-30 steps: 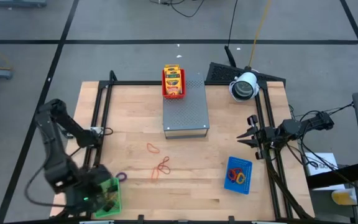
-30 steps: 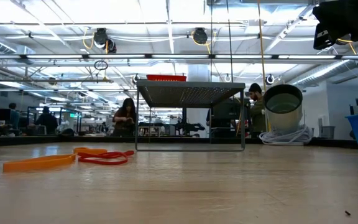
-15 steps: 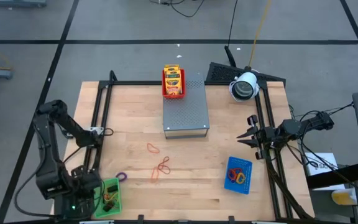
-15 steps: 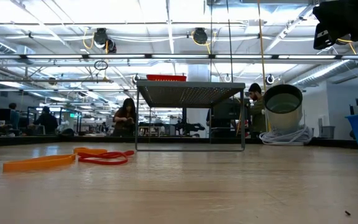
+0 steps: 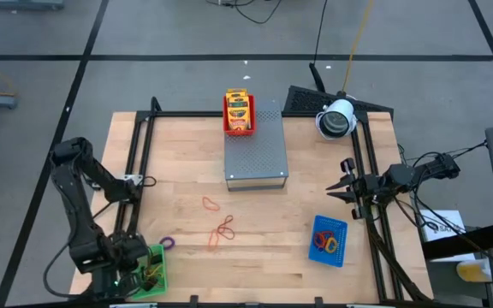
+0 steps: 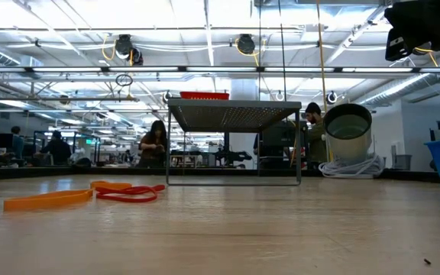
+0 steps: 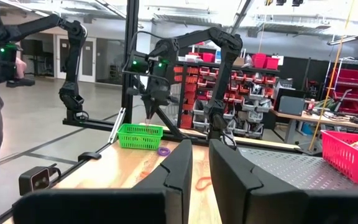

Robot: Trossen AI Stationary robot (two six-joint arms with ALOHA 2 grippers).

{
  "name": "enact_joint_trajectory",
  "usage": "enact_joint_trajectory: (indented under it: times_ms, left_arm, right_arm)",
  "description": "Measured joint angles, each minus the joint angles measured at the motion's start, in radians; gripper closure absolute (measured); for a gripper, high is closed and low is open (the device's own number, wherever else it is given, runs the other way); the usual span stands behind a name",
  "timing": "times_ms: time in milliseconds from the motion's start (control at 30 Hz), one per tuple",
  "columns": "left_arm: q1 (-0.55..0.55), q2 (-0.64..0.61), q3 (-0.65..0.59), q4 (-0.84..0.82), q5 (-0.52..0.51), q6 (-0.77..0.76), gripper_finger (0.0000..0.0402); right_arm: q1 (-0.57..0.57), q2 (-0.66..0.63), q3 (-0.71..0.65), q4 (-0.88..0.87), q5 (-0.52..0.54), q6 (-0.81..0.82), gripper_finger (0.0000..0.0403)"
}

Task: Pick & Place Office Desk Supplies
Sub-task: Put the red rubber band into the green bin

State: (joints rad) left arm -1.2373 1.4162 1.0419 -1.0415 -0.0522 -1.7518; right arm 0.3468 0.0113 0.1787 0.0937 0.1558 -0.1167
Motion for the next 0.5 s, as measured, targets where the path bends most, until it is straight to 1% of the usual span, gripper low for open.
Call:
enact_joint_trajectory:
  times_ms: [100,200,367,500]
  left_arm:
    - [0.003,0.000,-0.027,0.063,0.003,0.016,0.0360]
    - [0.015,0.000,-0.027,0.086,-0.007,0.048,0.0332]
    - [0.046,0.000,-0.027,0.082,-0.060,0.072,0.0264]
    - [0.080,0.000,-0.026,0.081,-0.055,0.092,0.0209]
  right_arm:
    - [0.000,0.000,0.000,0.000,0.000,0.000,0.0358]
    - [0.000,0.000,0.000,0.000,0.000,0.000,0.0358]
    - [0.000,0.000,0.000,0.000,0.000,0.000,0.0358]
    - [0.000,0.000,0.000,0.000,0.000,0.000,0.0358]
